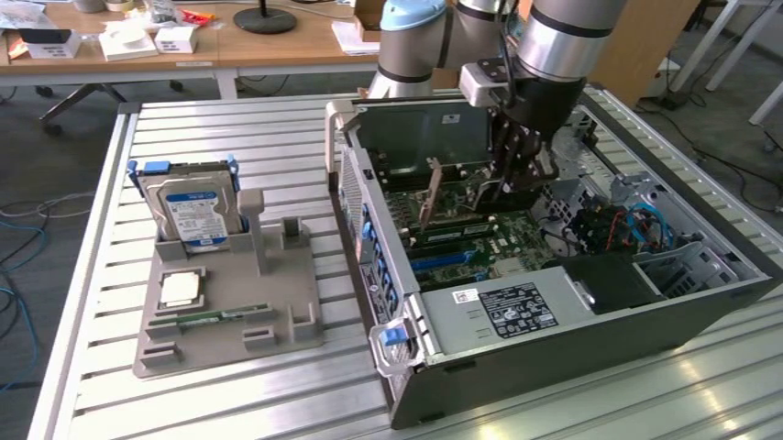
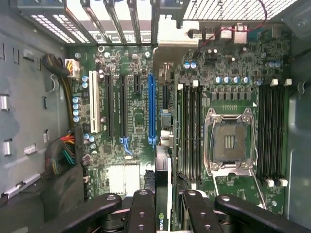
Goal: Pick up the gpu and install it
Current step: 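Insert the gpu into the slot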
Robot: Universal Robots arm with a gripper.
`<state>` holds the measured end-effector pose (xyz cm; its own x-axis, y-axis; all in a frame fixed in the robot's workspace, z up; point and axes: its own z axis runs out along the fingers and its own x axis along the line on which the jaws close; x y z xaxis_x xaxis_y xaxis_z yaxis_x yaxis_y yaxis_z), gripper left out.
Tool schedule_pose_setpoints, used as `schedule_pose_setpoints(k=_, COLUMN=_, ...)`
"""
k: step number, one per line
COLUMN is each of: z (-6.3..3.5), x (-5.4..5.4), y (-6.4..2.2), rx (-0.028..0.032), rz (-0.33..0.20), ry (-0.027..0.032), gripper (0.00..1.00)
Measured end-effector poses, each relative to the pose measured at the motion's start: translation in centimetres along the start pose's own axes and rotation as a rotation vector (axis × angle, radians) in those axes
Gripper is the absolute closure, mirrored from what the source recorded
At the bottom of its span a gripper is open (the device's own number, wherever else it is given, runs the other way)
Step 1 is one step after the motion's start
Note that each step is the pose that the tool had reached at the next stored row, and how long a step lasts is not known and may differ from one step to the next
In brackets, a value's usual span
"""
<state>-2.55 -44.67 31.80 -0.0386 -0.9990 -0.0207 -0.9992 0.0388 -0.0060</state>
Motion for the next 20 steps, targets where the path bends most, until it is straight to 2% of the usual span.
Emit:
schedule_pose_setpoints(k=5, z=0.01, x=0.01, y=0.44, rx=0.0000, rz=0.000, ry=0.0001, gripper=0.74)
schedule_pose_setpoints(k=15, z=0.02, x=0.51, y=0.43, rx=0.0000, rz=0.000, ry=0.0001, gripper=0.74)
schedule_pose_setpoints(k=20, z=0.42, x=0.59, y=0.43, rx=0.0000, rz=0.000, ry=0.0001, gripper=0.74)
